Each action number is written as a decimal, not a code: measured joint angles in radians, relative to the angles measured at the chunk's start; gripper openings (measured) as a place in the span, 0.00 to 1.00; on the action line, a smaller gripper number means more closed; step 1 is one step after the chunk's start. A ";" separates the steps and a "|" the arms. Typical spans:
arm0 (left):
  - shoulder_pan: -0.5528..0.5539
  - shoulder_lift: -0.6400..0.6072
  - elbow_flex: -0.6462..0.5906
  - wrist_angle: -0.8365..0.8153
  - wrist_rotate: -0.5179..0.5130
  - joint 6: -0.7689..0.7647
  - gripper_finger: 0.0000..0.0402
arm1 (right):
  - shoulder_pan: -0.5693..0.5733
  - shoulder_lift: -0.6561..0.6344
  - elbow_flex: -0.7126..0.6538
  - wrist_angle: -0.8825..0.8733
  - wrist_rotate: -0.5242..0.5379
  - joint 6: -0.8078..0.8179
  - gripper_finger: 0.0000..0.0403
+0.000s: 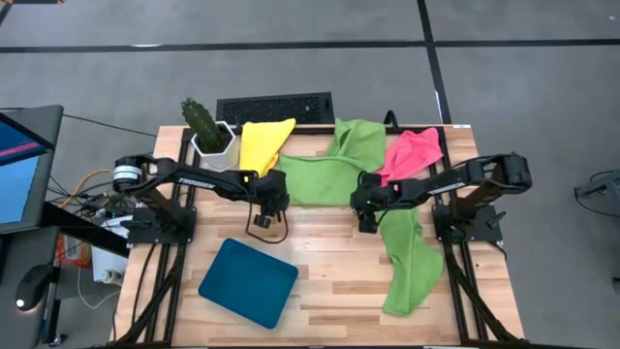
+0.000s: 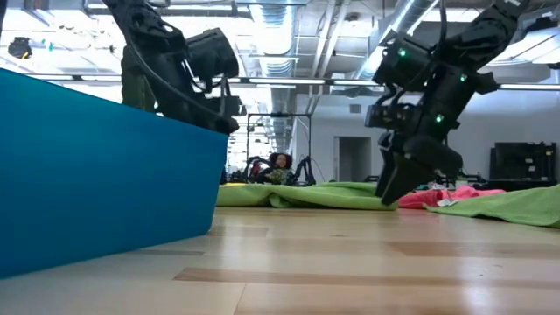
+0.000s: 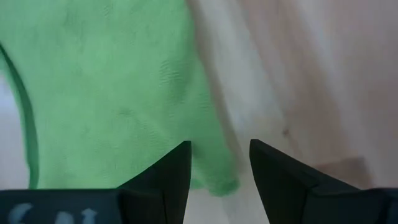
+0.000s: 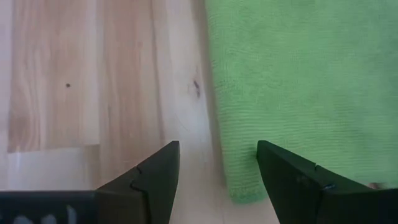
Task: Fold microfiber towels
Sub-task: Fold the top left green microfiber
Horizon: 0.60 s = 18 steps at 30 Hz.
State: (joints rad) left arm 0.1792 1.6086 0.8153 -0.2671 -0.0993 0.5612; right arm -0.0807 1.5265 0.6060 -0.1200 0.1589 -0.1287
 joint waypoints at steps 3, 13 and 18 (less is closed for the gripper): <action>0.009 0.015 0.000 -0.013 0.005 -0.004 0.39 | 0.000 0.020 0.000 0.002 0.000 0.013 0.59; 0.049 0.014 0.000 -0.030 0.015 -0.026 0.12 | 0.002 0.031 0.002 -0.001 -0.003 0.024 0.38; 0.056 0.014 0.000 -0.034 0.047 -0.025 0.01 | 0.003 0.033 0.001 -0.005 0.046 0.055 0.25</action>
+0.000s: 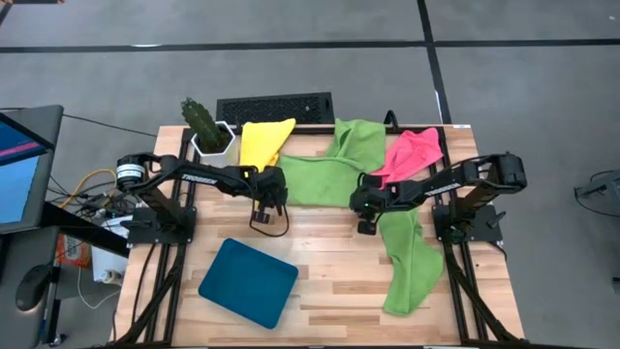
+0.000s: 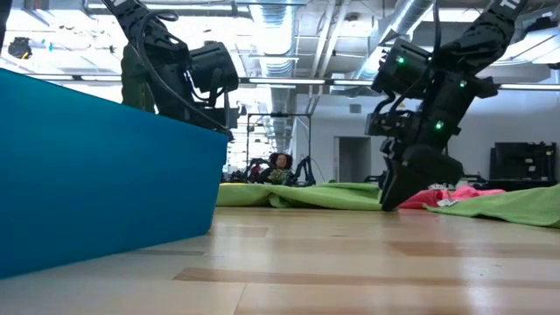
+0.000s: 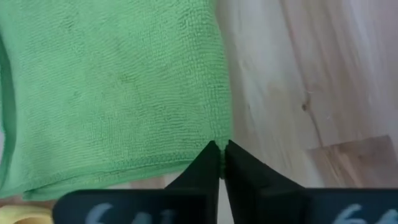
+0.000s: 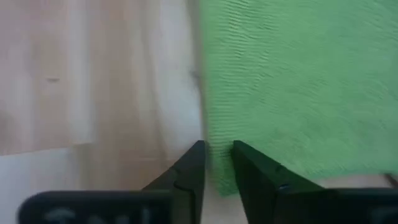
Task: Fold microfiber towels
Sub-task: Fold the top left green microfiber
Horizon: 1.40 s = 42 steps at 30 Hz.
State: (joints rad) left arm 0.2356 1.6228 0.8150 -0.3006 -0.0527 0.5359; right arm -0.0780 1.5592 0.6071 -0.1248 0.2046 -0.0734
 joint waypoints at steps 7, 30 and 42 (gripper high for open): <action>-0.033 -0.001 0.004 -0.021 -0.070 -0.012 0.00 | -0.002 -0.001 -0.002 -0.007 0.064 0.013 0.03; -0.129 -0.351 0.023 -0.082 -0.509 -0.014 0.00 | -0.013 -0.375 0.106 -0.215 0.296 -0.089 0.02; 0.096 -0.382 0.121 0.155 -0.487 0.325 0.00 | -0.246 -0.442 0.235 -0.064 0.465 -0.419 0.03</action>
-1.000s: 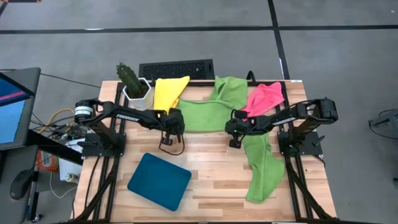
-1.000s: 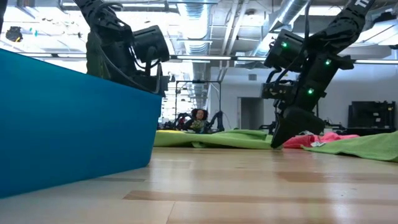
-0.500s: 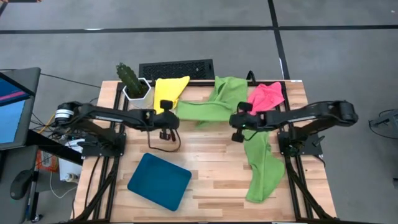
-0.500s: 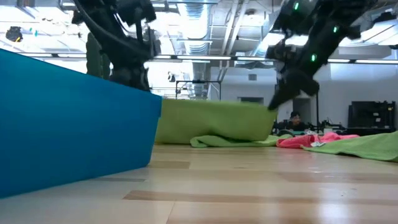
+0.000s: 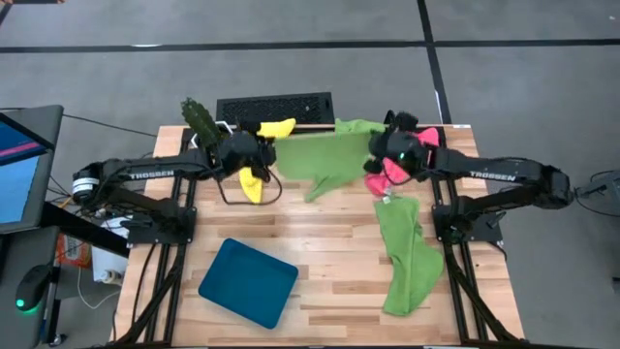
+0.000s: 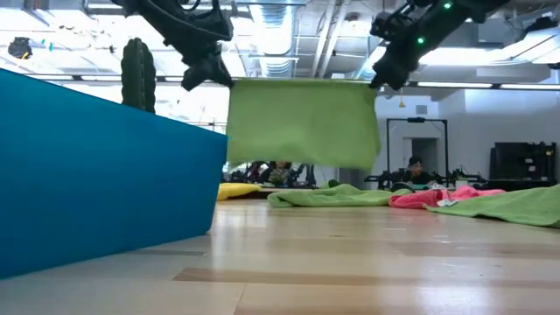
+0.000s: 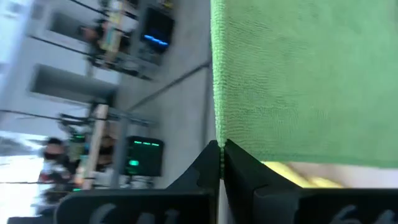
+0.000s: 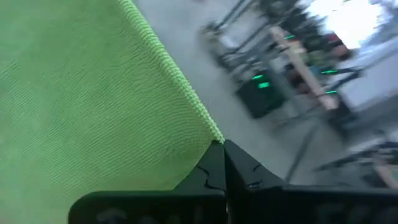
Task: Fold microfiber towels
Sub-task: Fold the top left green microfiber
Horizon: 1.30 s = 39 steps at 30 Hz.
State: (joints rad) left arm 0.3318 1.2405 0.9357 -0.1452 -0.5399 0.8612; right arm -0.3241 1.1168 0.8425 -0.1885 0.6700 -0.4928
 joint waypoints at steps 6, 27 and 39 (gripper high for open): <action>0.063 0.001 0.058 0.040 0.016 -0.032 0.00 | -0.072 -0.004 0.046 0.112 -0.006 -0.118 0.02; -0.289 0.005 -0.287 -0.119 0.150 -0.579 0.00 | 0.406 0.003 -0.195 -0.235 -0.151 0.650 0.02; -0.098 0.004 -0.286 -0.031 0.232 -0.523 0.00 | 0.143 0.045 -0.193 -0.162 -0.245 0.545 0.03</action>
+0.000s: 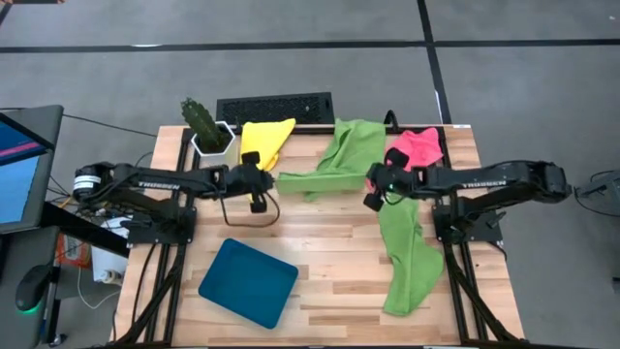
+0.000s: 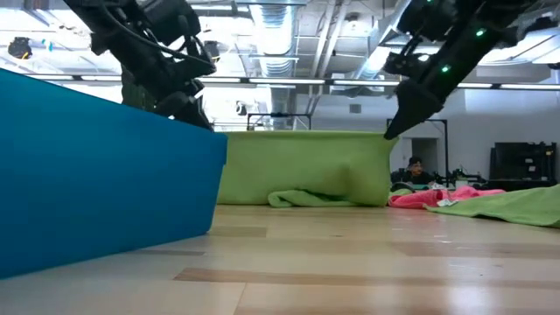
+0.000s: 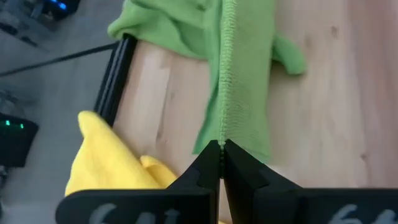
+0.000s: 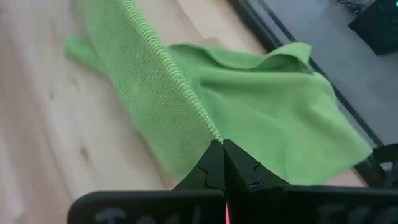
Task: Fold microfiber towels
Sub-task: Fold the top left green microfiber
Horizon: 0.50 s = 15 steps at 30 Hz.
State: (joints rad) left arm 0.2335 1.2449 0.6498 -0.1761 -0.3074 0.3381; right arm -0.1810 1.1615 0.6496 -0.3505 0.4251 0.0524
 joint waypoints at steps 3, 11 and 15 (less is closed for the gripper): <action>0.060 0.000 -0.002 -0.009 0.052 0.018 0.00 | -0.066 0.052 -0.001 0.049 -0.102 -0.037 0.03; 0.155 0.015 -0.002 0.024 0.160 0.036 0.00 | -0.159 0.193 0.001 0.130 -0.124 -0.087 0.03; 0.178 0.102 -0.001 0.078 0.171 0.054 0.00 | -0.175 0.210 0.000 0.132 -0.117 -0.087 0.03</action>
State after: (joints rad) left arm 0.4110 1.3465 0.6487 -0.0985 -0.1363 0.3923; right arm -0.3563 1.3716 0.6500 -0.2187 0.3083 -0.0345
